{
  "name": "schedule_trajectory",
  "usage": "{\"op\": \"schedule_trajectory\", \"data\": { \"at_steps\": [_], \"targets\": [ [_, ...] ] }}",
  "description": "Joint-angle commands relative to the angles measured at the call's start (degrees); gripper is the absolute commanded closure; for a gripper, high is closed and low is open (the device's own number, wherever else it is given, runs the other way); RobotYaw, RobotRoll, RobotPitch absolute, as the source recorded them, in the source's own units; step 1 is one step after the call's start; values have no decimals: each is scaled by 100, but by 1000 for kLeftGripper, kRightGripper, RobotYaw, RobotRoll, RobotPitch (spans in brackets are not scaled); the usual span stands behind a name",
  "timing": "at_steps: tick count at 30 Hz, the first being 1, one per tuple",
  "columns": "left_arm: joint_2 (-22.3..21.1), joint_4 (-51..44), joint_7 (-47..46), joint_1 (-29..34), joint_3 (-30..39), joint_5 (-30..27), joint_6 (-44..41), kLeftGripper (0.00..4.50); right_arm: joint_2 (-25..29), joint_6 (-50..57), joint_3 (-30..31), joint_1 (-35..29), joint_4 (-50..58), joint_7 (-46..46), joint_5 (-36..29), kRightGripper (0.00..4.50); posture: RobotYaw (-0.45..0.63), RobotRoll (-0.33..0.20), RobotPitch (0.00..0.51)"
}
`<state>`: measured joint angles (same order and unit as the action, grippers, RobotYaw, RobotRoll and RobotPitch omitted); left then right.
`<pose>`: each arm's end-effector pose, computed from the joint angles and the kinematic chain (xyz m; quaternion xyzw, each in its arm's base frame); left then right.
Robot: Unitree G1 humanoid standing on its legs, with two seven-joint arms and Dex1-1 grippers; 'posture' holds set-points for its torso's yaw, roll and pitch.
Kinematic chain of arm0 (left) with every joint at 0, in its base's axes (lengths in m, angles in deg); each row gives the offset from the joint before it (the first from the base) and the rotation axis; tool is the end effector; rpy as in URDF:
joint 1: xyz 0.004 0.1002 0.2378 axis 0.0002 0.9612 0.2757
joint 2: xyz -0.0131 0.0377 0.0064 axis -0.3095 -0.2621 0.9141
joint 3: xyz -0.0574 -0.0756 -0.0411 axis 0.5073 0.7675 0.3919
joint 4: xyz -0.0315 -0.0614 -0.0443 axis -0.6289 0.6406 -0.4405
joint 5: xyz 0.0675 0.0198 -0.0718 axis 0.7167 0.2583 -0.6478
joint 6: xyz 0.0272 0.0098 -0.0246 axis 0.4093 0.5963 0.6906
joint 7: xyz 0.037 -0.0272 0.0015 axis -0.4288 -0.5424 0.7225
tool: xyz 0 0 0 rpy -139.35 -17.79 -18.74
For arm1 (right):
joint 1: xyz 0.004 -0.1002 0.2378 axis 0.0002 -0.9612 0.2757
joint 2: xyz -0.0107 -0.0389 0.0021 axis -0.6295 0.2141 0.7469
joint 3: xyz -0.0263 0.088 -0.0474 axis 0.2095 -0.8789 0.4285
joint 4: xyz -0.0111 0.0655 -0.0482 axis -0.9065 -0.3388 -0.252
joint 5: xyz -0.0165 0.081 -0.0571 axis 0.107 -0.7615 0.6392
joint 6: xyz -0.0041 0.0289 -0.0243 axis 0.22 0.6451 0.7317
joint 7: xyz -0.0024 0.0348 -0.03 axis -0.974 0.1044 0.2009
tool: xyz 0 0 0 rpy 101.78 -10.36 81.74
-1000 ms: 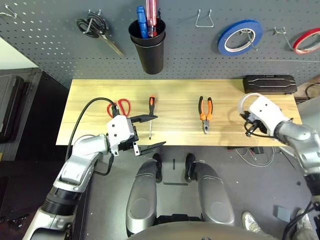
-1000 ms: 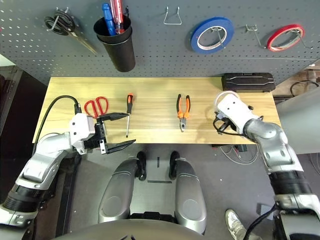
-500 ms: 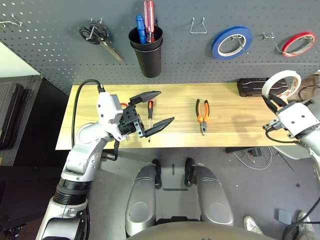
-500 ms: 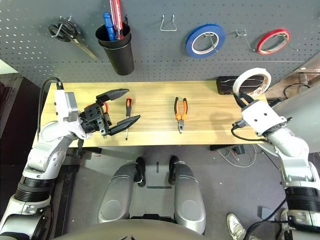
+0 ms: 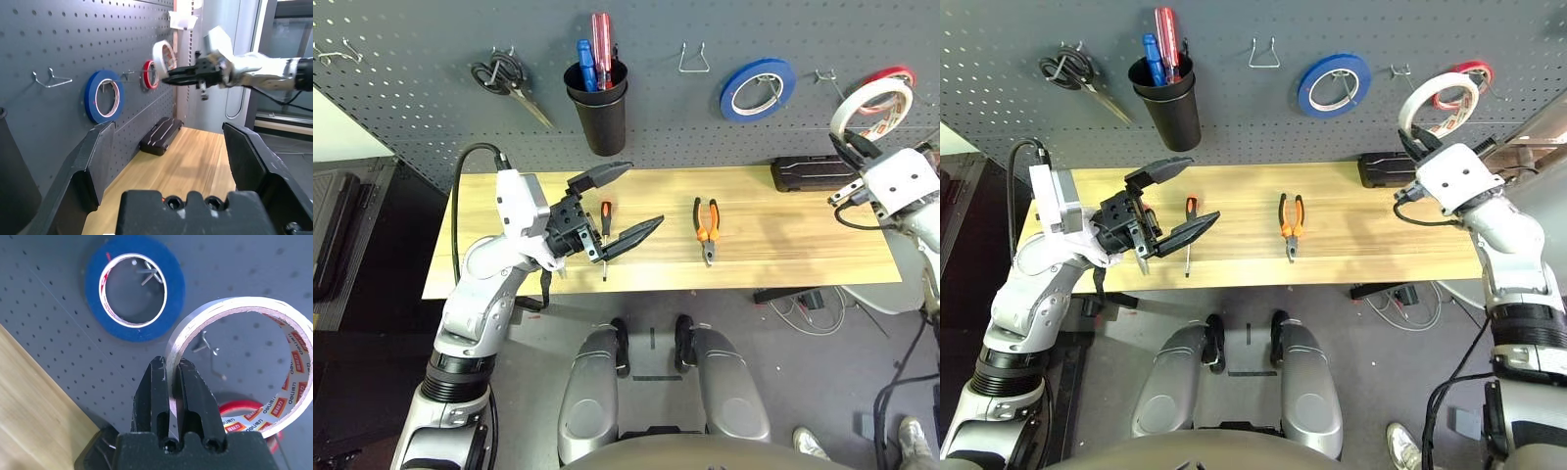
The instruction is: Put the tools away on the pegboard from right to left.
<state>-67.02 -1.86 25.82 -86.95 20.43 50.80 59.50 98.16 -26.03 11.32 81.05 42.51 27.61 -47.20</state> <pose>0.2289 0.1830 0.1654 0.0703 -0.1996 -0.5227 0.8258 0.2773 -0.2997 0.1601 -0.3997 -0.1589 0.1255 0.8940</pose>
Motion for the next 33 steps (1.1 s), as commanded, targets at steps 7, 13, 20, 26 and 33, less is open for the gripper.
{"op": "schedule_trajectory", "data": {
  "at_steps": [7,13,20,26,33],
  "targets": [
    [-102,-145,-34,40,-52,70,-141,0,-127,78,502,1077,-1820,155,419,4451,31,0,216],
    [-135,-161,-70,63,-73,107,-182,0,-312,562,638,1849,-2820,529,582,3526,44,0,224],
    [-170,-213,-99,231,-56,140,-190,0,-254,-123,401,1395,-2233,580,214,980,44,0,235],
    [-273,-108,3,329,-76,206,-138,0,-298,-423,93,308,-582,311,-460,56,30,0,243],
    [-627,273,418,377,-50,419,148,0,-280,615,56,-1247,1734,-310,-1177,56,20,0,254]
  ]
}}
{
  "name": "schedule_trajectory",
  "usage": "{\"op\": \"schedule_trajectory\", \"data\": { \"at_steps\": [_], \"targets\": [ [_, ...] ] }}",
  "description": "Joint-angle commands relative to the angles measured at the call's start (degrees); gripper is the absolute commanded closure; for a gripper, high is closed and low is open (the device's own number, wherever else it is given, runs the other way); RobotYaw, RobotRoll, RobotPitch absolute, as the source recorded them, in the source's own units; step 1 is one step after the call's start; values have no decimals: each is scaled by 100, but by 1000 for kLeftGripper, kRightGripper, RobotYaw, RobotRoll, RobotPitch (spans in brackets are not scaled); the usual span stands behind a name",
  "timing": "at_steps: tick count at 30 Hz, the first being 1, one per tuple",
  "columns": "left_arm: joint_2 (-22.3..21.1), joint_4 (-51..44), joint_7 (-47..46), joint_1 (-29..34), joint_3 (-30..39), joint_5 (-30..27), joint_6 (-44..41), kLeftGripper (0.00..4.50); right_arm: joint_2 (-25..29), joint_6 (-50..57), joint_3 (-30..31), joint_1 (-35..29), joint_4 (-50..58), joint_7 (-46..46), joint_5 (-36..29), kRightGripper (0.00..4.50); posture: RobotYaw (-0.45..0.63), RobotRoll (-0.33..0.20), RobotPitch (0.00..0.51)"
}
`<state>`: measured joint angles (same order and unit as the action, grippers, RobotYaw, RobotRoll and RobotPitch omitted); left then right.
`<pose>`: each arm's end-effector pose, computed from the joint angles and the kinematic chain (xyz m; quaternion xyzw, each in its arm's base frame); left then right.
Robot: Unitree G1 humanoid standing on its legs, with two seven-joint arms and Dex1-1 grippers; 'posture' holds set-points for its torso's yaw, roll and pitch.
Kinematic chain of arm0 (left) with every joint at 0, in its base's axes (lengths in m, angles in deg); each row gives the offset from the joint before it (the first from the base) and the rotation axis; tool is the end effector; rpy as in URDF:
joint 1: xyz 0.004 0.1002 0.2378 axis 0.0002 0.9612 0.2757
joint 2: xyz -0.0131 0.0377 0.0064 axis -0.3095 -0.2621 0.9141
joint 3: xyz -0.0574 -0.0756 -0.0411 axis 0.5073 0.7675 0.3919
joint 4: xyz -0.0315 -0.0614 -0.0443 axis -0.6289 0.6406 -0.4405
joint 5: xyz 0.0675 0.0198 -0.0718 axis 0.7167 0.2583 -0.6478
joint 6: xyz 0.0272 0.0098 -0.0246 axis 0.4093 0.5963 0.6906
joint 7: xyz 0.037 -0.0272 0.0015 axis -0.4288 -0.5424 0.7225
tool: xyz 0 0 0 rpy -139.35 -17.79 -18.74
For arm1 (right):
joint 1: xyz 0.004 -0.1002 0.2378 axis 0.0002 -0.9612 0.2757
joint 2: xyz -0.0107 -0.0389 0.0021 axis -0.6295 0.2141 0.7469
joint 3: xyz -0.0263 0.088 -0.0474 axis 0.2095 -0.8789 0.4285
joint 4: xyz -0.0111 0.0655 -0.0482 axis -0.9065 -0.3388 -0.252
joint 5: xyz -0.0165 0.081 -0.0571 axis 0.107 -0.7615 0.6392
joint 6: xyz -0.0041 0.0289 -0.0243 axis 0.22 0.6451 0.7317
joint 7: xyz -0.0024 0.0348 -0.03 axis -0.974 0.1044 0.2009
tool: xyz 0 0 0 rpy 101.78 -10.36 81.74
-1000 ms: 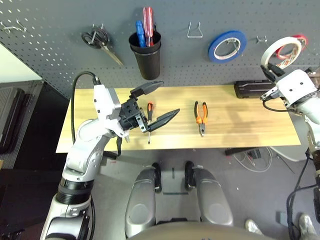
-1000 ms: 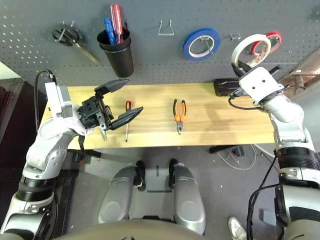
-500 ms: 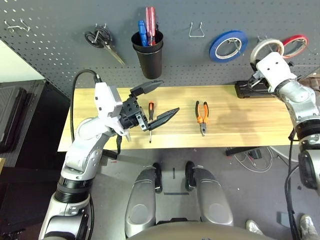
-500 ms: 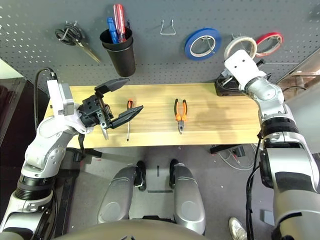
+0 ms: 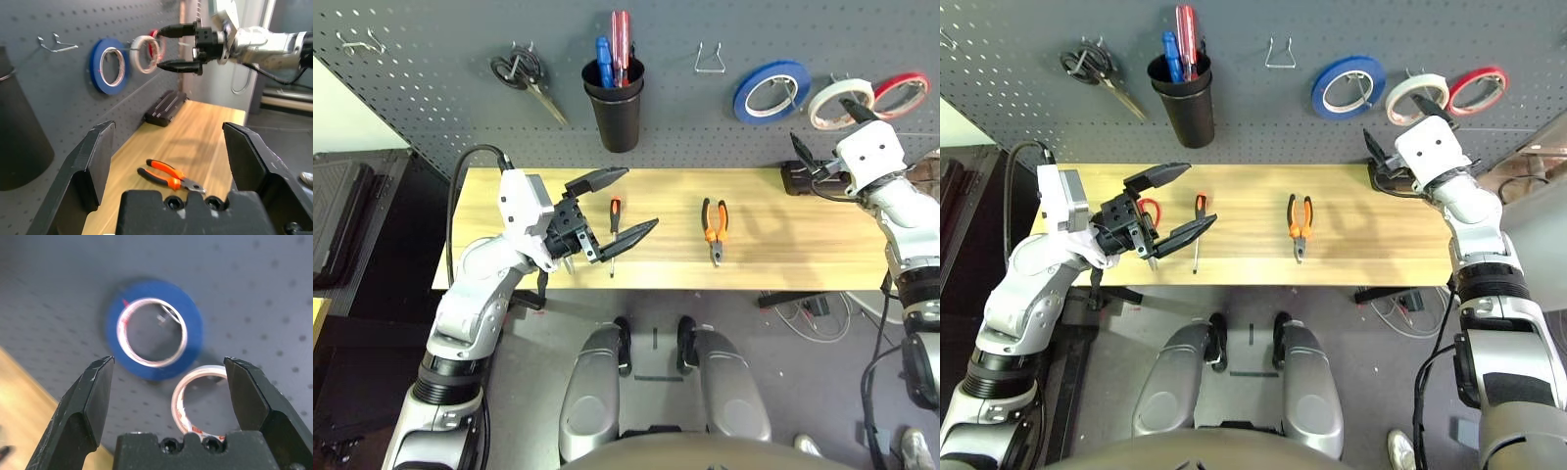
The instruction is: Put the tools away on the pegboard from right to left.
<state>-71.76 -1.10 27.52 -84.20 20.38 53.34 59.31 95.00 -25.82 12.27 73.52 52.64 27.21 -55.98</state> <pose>0.2250 0.1971 0.1582 0.1151 -0.1457 -0.5228 0.8320 0.2616 -0.2819 0.1437 -0.3277 -0.2028 0.1580 0.9091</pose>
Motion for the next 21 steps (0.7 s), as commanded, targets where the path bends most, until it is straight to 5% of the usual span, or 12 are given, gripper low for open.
{"op": "schedule_trajectory", "data": {
  "at_steps": [1,9,21],
  "targets": [
    [-210,271,321,103,-50,207,224,0,38,894,-32,-666,951,-318,-358,56,20,0,254],
    [-828,977,1134,201,-397,847,875,0,-131,3711,79,-1266,1897,-215,-467,56,21,0,274],
    [-988,1991,1354,-26,-872,1859,1908,0,-642,7836,527,-517,2434,-41,-628,56,22,0,319]
  ]
}}
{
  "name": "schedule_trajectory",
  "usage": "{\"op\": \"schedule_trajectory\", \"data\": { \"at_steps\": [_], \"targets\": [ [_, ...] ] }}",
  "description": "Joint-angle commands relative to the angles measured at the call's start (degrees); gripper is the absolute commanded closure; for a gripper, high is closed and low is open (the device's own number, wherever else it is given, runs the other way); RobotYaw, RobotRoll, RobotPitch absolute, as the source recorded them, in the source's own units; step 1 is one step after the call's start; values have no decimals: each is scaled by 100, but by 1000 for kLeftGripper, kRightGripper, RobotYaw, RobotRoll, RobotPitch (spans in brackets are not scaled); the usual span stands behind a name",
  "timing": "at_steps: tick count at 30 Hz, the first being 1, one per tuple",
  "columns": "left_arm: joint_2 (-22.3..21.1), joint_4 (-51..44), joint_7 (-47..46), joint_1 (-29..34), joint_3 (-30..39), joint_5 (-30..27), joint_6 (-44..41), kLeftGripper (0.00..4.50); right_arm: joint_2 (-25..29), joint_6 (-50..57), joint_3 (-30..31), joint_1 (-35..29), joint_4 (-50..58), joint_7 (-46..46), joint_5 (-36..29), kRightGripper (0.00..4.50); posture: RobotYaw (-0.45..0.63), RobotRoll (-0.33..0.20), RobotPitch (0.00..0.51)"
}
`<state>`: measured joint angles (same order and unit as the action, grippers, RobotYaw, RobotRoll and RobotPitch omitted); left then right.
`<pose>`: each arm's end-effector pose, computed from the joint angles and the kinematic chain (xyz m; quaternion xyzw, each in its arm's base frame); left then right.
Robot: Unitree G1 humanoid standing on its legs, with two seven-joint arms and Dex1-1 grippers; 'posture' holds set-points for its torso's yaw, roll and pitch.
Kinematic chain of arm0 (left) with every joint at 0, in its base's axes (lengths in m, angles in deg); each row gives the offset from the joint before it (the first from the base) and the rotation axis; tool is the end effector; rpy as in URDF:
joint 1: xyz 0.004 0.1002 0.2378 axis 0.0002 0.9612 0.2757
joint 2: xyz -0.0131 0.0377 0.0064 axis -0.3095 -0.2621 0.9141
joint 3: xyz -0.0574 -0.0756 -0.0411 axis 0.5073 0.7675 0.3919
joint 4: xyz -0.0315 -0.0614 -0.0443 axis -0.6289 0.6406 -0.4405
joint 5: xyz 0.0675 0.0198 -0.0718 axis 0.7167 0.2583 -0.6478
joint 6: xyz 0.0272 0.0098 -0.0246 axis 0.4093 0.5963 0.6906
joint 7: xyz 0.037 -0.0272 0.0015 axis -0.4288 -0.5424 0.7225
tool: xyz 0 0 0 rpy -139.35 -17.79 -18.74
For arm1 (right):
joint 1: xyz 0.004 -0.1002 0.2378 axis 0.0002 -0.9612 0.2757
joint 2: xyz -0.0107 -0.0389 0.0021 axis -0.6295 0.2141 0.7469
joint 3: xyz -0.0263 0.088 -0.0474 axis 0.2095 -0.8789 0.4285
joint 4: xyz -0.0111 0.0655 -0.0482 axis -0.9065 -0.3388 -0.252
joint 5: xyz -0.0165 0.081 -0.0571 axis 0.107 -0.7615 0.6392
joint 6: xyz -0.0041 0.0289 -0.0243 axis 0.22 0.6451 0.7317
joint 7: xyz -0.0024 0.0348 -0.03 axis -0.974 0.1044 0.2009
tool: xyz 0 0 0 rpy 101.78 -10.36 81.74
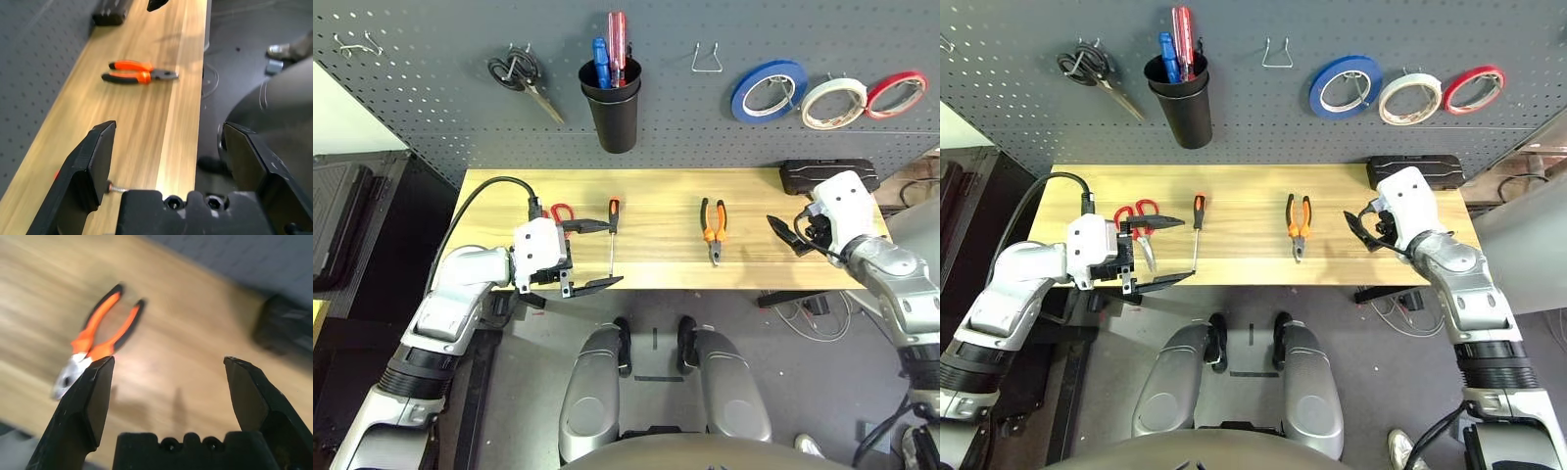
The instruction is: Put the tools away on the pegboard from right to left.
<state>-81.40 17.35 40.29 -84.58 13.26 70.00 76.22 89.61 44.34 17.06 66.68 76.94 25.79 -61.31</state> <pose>0.2381 0.2285 0.1257 0.3054 -0.0045 -0.5819 0.7537 0.2467 -0.2430 0.1099 -0.1366 0.2326 0.1609 0.9494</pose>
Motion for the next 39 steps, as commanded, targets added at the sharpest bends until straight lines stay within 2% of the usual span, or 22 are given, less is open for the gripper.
{"op": "schedule_trajectory", "data": {
  "at_steps": [1,10,14,19,28,39],
  "targets": [
    [-14,192,78,-11,-173,211,249,0,-176,1075,42,305,-41,170,-97,56,22,0,321],
    [-9,654,126,-259,-311,442,575,0,-1388,2742,-199,1794,-1038,1238,-12,56,28,0,350],
    [-1,696,125,-309,-330,448,626,0,-1837,3034,-485,2146,-1464,1773,56,56,35,0,356],
    [15,623,82,-307,-340,430,605,0,-2218,3126,-620,2296,-1762,2205,89,56,46,0,362],
    [39,625,59,-336,-353,459,581,0,-2321,2427,-443,2504,-2785,2295,212,56,61,0,373],
    [13,408,31,-252,-343,446,482,0,-2401,1299,-426,3155,-4741,2307,318,56,90,0,398]
  ]
}}
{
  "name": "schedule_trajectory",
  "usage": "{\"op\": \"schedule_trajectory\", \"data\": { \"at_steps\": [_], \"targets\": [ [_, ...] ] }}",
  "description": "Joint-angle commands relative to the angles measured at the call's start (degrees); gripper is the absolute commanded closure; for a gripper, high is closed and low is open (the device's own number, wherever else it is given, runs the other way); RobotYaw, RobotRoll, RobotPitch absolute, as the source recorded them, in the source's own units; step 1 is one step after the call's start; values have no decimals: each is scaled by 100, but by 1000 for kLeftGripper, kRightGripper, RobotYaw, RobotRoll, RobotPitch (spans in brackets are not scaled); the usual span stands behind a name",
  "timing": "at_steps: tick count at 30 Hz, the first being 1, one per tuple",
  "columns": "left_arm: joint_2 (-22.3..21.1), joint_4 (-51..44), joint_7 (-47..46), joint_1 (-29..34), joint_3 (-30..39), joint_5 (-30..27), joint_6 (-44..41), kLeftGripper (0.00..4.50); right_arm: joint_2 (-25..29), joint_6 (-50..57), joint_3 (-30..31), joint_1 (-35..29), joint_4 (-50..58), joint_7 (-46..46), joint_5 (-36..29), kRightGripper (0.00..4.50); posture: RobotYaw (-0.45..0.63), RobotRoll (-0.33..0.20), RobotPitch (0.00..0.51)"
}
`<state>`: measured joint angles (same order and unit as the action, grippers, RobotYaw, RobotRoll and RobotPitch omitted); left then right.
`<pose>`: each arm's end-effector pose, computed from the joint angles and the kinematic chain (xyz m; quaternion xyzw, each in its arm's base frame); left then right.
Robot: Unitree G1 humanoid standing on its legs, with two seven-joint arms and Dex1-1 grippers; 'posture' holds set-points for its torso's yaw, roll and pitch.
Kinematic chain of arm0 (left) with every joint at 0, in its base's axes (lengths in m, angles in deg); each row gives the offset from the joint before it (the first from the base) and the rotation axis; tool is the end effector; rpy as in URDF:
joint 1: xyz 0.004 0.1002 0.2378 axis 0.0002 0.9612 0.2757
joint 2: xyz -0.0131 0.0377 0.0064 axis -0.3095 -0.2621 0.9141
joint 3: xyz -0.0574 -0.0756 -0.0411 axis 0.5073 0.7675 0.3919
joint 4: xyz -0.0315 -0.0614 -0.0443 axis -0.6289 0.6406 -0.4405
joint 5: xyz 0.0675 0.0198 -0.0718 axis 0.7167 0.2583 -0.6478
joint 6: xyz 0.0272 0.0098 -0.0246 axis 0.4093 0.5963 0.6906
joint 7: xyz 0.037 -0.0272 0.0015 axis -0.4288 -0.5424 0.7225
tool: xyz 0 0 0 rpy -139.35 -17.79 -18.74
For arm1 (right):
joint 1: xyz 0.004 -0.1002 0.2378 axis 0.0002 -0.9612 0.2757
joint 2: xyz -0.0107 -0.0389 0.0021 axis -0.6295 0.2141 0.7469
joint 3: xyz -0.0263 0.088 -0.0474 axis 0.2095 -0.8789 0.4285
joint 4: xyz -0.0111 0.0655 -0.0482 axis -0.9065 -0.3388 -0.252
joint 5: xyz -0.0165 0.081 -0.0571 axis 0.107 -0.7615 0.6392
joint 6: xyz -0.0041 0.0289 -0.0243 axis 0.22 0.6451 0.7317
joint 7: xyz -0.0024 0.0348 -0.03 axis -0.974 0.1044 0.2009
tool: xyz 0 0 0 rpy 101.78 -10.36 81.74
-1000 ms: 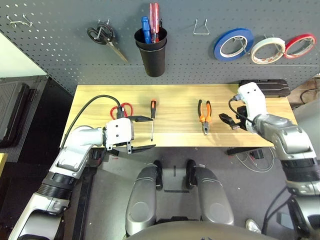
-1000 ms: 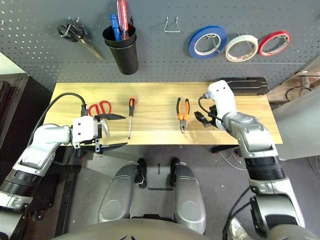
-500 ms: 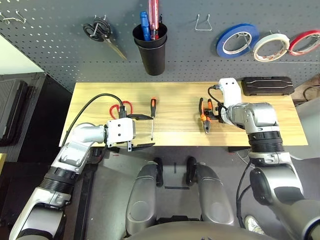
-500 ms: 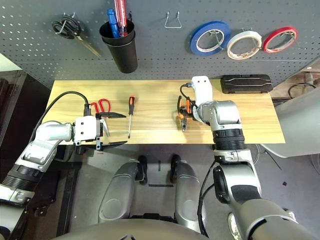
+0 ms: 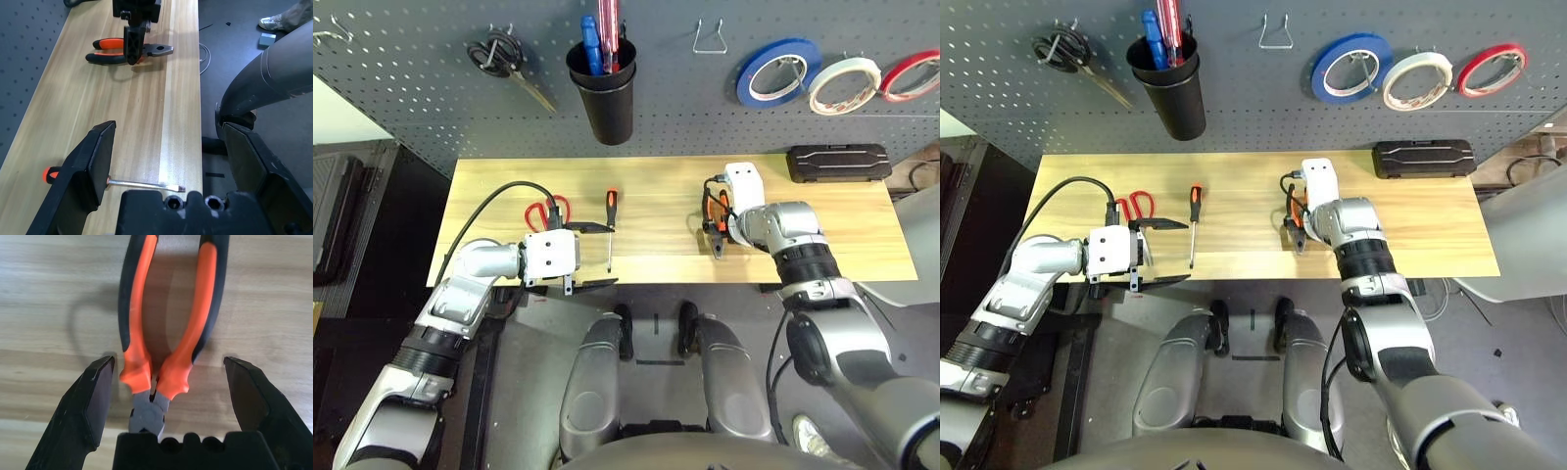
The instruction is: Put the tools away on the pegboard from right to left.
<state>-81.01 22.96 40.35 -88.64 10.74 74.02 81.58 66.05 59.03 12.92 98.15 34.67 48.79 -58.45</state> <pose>0.2495 0.2248 0.1252 0.3479 -0.0105 -0.5859 0.7318 0.3268 -0.1463 0.0951 -0.0077 0.4218 0.0484 0.9054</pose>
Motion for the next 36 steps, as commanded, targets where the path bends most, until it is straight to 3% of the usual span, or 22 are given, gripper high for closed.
{"op": "schedule_trajectory", "data": {
  "at_steps": [1,9,15,20,27,31,36],
  "targets": [
    [-31,-187,23,171,-89,38,-74,0,-52,-226,-25,44,-635,15,33,56,94,0,402],
    [-44,-380,-7,294,-62,25,-205,0,-117,-503,-44,141,-1112,68,46,56,106,0,408],
    [-38,-357,-11,287,-59,43,-213,0,-130,-520,-38,153,-1142,77,91,1840,108,0,401],
    [-13,-257,-34,225,-68,79,-181,0,-112,-539,45,105,-954,0,141,1843,103,0,394],
    [24,8,-188,90,-87,264,-41,0,43,-122,258,-286,465,-307,120,1843,100,0,374],
    [42,192,-369,4,-29,346,31,0,401,185,493,-848,2062,-751,68,1843,102,0,351],
    [95,204,-651,-1,138,261,-64,0,1007,-499,695,-1614,3744,-1324,51,1843,98,0,319]
  ]
}}
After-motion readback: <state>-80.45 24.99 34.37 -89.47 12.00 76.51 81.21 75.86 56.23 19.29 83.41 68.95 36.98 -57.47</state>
